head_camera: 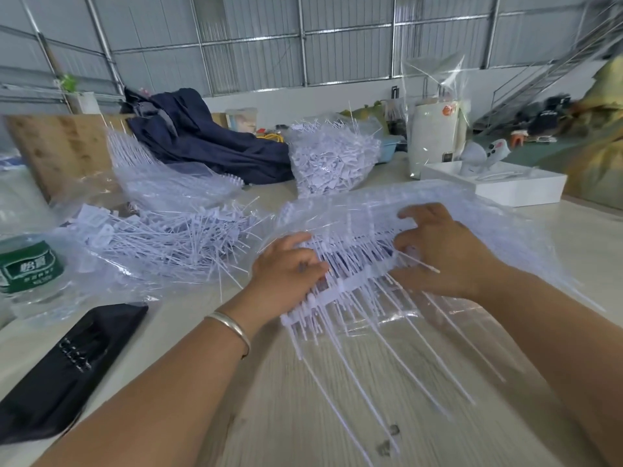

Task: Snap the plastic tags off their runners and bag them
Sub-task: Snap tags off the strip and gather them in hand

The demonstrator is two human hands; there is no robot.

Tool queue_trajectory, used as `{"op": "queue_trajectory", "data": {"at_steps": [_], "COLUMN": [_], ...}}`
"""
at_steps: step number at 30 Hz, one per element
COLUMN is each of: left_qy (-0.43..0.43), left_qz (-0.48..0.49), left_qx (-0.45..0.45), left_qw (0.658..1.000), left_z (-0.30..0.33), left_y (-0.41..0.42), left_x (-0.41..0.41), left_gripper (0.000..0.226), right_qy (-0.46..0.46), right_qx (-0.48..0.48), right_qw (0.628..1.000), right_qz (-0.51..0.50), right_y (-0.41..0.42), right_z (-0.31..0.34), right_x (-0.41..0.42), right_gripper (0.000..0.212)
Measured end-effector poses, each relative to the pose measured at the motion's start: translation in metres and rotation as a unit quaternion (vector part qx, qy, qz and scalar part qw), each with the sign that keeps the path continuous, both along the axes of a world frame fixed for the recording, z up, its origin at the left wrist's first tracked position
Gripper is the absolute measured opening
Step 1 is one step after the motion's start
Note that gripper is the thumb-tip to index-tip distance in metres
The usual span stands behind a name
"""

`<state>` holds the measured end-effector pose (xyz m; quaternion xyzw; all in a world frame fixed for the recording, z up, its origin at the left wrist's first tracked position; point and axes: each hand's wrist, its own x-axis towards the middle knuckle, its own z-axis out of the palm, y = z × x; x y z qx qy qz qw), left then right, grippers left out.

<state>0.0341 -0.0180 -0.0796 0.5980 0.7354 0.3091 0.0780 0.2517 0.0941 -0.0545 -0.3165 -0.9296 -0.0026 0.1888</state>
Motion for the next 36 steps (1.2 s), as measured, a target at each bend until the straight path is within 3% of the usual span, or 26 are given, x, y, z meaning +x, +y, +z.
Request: {"op": "queue_trajectory", "data": {"at_steps": [3, 8, 12, 15, 19, 23, 25, 27, 29, 31, 33, 36], "left_qy": [0.079, 0.118, 0.068, 0.056, 0.069, 0.15, 0.18, 0.195, 0.205, 0.172, 0.052, -0.172], "left_qz": [0.046, 0.014, 0.019, 0.021, 0.018, 0.014, 0.019, 0.027, 0.04, 0.039, 0.004, -0.056], "left_qx": [0.019, -0.061, -0.09, -0.083, -0.077, -0.073, -0.074, -0.064, 0.0, 0.122, 0.206, 0.157], "left_qw": [0.996, 0.991, 0.993, 0.995, 0.994, 0.986, 0.981, 0.978, 0.978, 0.977, 0.977, 0.971], "left_z": [-0.008, -0.014, -0.007, -0.006, -0.012, -0.021, -0.022, -0.021, -0.018, -0.012, -0.005, -0.001], "left_y": [0.004, 0.006, 0.009, 0.01, 0.008, 0.008, 0.008, 0.008, 0.006, 0.004, 0.0, -0.004], "left_x": [0.001, 0.001, -0.002, -0.005, -0.008, -0.007, -0.006, -0.005, -0.001, 0.001, 0.003, 0.007], "left_gripper": [0.021, 0.048, 0.045, 0.044, 0.042, 0.048, 0.049, 0.048, 0.046, 0.039, 0.033, 0.046], "right_qy": [0.04, 0.113, 0.14, 0.116, 0.131, 0.257, 0.323, 0.336, 0.273, 0.239, 0.278, 0.359], "right_qx": [0.01, -0.116, -0.231, -0.278, -0.389, -0.459, -0.469, -0.417, -0.349, -0.363, -0.399, -0.418], "right_qw": [0.998, 0.982, 0.952, 0.933, 0.862, 0.786, 0.766, 0.82, 0.889, 0.892, 0.857, 0.797], "right_qz": [0.044, 0.092, 0.142, 0.198, 0.298, 0.326, 0.299, 0.201, 0.113, 0.127, 0.171, 0.248], "right_y": [-0.014, -0.015, -0.019, -0.02, -0.016, -0.002, 0.008, 0.015, 0.017, 0.013, 0.011, 0.007], "right_z": [0.013, 0.02, 0.026, 0.04, 0.052, 0.053, 0.052, 0.046, 0.038, 0.034, 0.038, 0.054], "right_x": [-0.001, 0.001, 0.005, 0.015, 0.03, 0.041, 0.047, 0.048, 0.041, 0.032, 0.031, 0.039], "right_gripper": [0.044, 0.058, 0.063, 0.054, 0.043, 0.035, 0.036, 0.041, 0.047, 0.056, 0.052, 0.032]}}
